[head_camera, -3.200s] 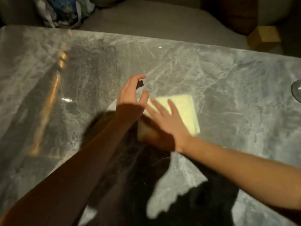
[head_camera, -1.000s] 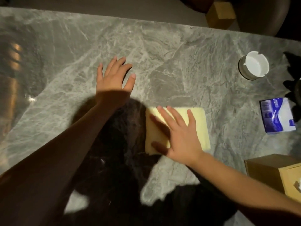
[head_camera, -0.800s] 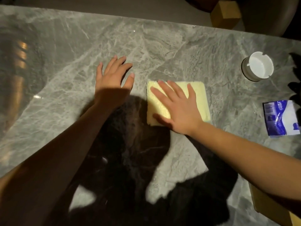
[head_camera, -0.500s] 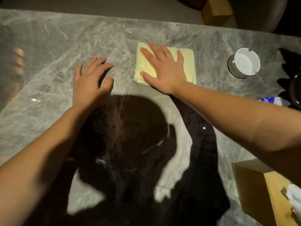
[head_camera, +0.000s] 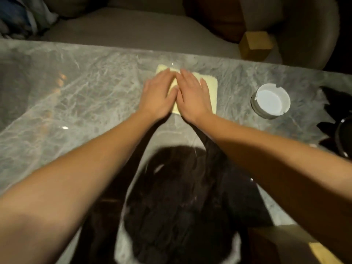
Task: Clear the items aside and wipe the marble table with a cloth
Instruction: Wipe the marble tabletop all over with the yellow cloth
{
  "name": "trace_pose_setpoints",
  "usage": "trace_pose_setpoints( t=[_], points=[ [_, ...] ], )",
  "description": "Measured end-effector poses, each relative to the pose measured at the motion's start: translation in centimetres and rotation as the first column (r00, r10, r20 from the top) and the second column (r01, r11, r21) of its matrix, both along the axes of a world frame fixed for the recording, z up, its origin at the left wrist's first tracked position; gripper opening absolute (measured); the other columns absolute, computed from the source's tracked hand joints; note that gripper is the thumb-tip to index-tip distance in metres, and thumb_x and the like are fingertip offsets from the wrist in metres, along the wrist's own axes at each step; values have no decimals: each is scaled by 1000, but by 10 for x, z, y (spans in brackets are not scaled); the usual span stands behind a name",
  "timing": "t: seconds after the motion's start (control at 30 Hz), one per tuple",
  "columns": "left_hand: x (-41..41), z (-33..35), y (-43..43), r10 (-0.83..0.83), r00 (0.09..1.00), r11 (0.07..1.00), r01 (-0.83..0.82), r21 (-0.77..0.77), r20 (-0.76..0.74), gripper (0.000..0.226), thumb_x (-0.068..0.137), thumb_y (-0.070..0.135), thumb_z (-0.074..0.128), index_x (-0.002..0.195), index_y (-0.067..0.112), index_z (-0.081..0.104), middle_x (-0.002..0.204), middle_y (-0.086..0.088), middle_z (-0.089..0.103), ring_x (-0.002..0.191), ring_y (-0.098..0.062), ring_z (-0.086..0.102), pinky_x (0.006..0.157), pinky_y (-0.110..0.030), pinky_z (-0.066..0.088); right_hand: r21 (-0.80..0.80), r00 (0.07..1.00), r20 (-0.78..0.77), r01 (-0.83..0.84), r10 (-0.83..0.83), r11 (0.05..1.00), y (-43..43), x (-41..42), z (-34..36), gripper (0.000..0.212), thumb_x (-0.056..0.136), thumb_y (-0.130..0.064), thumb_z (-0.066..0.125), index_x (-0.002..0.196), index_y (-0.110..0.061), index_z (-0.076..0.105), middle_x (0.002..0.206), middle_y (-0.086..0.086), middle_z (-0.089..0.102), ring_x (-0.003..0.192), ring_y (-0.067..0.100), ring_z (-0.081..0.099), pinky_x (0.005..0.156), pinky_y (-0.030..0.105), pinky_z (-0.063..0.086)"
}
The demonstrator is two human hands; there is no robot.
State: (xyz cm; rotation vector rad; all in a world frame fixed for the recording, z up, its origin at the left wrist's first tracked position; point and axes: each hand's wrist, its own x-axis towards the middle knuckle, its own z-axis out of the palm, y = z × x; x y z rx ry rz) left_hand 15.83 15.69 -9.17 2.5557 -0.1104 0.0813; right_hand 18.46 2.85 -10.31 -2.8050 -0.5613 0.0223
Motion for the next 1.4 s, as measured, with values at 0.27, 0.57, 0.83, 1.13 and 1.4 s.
trace_pose_setpoints(
  t=[0.27, 0.57, 0.83, 1.13, 1.4],
  points=[
    [20, -12, -10, 8, 997, 970, 11, 244, -75, 51, 100, 29, 28, 150, 19, 23, 159, -1, 19, 148, -19, 8, 118, -48, 5, -43, 997, -15, -79, 79, 996, -22, 19, -4, 52, 102, -33, 27, 152, -19, 23, 160, 2, 21, 149, 17, 12, 119, 42, 8],
    [35, -16, -18, 43, 996, 958, -19, 285, -79, 52, 100, 32, 24, 151, 19, 19, 160, -1, 14, 148, -22, 1, 119, -47, 2, -118, 999, -37, 29, -33, 993, -30, 35, -2, 55, 100, -46, 23, 152, -32, 19, 163, 0, 11, 150, 26, 4, 117, 58, 1],
    [-19, -16, -37, -20, 993, 961, 52, 272, -118, 56, 97, 35, 20, 150, 19, 20, 160, -1, 14, 148, -23, 0, 118, -47, 2, -147, 993, -82, 75, -88, 986, -51, -28, 2, 70, 86, -56, 5, 151, -36, 23, 161, -3, 19, 149, 25, 7, 115, 60, 0],
    [-126, -10, -73, -81, 968, 943, 152, 296, -238, 63, 82, 41, 27, 139, 22, 47, 149, 3, 42, 139, -22, 36, 114, -49, 16, -150, 981, -109, 143, -160, 978, -87, -137, 2, 64, 84, -49, 29, 143, -29, 43, 154, 1, 36, 144, 30, 27, 111, 65, 15],
    [-132, 5, -36, -170, 978, 984, 175, 29, -121, 55, 87, 30, 31, 140, 22, 44, 149, 1, 41, 140, -15, 33, 116, -39, 7, -192, 965, -98, 222, -243, 956, -60, -180, 1, 65, 82, -50, 30, 145, -33, 37, 154, 0, 35, 143, 27, 24, 109, 67, 15]
  ],
)
